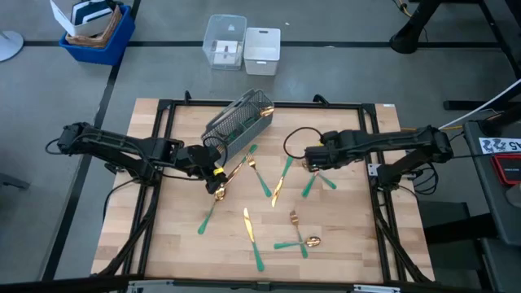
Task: Sort silverware
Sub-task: Put the top right green-gold table knife into the silverware basket
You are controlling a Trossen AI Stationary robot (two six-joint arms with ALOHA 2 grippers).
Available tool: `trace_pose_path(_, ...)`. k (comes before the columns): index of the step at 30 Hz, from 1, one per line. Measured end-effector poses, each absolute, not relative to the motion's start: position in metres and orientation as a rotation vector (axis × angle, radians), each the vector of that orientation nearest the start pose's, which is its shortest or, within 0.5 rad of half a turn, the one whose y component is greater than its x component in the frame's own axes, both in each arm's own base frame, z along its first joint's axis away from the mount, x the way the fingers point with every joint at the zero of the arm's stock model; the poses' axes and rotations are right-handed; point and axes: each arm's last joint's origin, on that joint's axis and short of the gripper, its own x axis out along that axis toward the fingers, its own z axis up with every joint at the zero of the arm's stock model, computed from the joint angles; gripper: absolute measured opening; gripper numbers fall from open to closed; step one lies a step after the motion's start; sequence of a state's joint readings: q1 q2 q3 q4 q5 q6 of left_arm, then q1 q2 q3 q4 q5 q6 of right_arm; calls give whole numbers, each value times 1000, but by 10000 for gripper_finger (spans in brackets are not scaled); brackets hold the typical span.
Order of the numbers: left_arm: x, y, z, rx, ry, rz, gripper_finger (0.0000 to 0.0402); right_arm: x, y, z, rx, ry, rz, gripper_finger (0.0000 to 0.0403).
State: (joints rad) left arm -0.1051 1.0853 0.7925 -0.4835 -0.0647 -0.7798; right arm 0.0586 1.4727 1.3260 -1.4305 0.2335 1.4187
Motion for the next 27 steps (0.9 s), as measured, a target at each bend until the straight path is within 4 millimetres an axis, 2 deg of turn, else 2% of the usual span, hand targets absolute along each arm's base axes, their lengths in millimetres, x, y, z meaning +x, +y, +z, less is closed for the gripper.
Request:
trace_pose_path(8,218,-21,254,-670,755,267,114,262,11,233,1083,1026,-1028,108)
trace_pose_path(15,218,-21,254,-670,754,266,114,252,11,190,1206,983,-1084,108)
trace_pose_path(21,218,-21,254,-671,754,266,114,243,11,167,1256,954,-1129,108)
trace_pose_path(27,218,-21,254,-671,753,266,114,237,9,157,1269,909,-1172,108)
